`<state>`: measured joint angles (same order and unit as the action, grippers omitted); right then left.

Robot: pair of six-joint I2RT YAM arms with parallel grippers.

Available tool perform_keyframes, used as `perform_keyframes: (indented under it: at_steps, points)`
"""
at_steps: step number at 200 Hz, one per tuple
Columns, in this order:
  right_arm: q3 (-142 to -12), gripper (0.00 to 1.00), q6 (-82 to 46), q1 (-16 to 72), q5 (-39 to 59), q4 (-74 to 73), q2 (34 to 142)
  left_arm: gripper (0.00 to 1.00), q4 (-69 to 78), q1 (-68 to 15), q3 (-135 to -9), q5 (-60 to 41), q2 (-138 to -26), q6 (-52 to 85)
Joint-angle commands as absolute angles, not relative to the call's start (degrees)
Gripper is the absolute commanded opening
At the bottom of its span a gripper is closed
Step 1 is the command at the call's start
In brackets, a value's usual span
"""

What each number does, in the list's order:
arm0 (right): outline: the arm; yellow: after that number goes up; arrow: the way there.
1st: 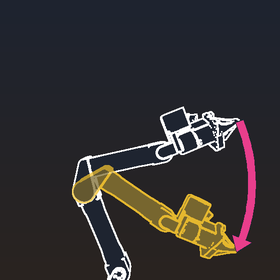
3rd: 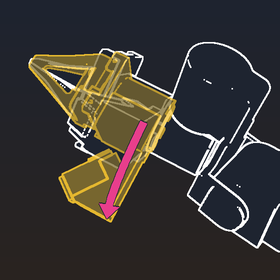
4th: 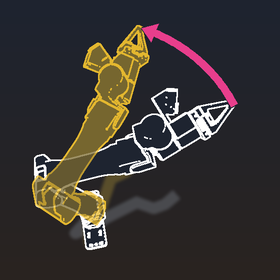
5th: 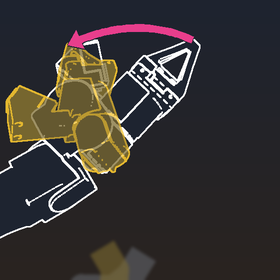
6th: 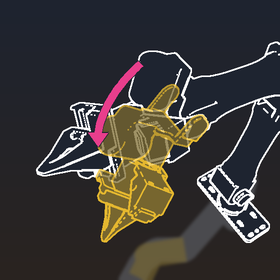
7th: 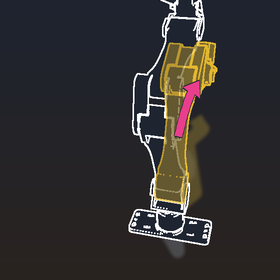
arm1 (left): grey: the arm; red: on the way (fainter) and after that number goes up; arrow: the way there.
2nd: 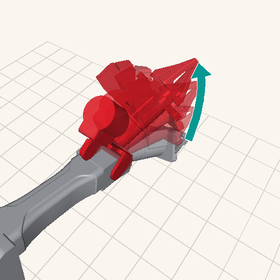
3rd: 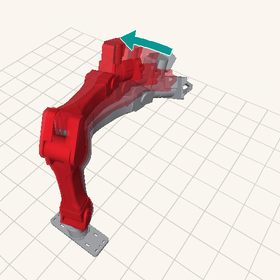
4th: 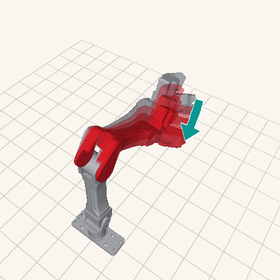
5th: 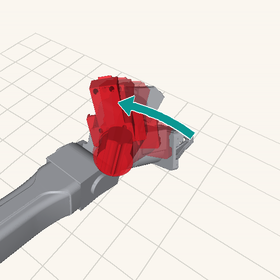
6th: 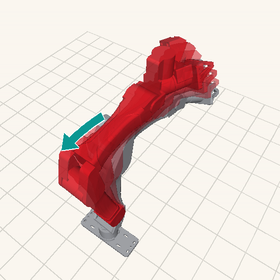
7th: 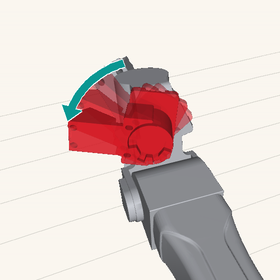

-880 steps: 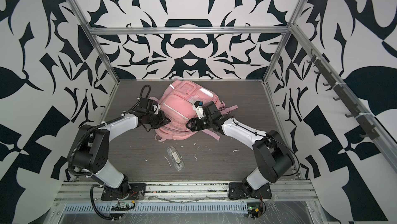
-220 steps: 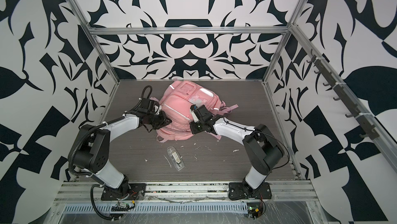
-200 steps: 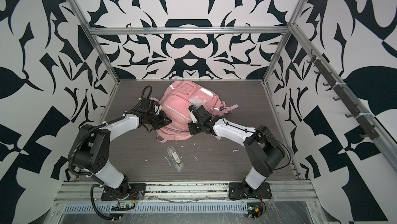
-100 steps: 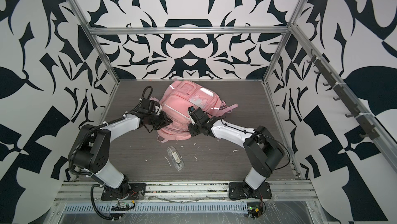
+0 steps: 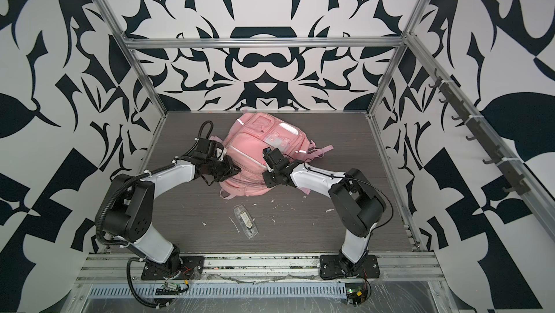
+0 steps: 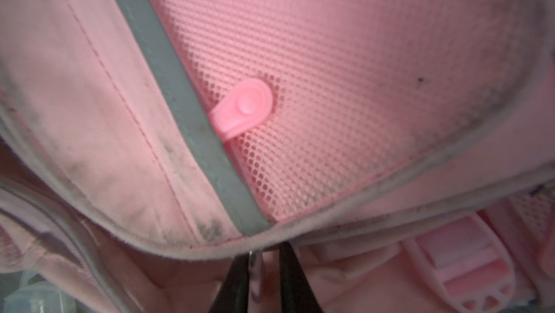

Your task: Pack the student bag

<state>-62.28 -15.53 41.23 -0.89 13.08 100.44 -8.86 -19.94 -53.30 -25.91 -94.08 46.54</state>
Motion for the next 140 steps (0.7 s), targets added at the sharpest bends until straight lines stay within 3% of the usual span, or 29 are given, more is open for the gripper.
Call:
perform_keyframes:
  at_steps: [1, 72, 140]
  points:
    - [-63.06, 0.16, -15.16, 41.22, -1.85, 13.51, 98.32, 0.12, -9.14, -20.53, -52.01, -28.01, -92.05, 46.23]
    - [-60.74, 0.08, -14.28, 44.37, -2.34, 15.12, 90.86, 0.12, -7.48, -20.60, -52.90, -27.78, -93.11, 48.14]
    - [-63.99, 0.03, -13.78, 48.82, -1.11, 16.26, 93.56, 0.12, -6.77, -21.94, -54.40, -26.81, -92.79, 49.64]
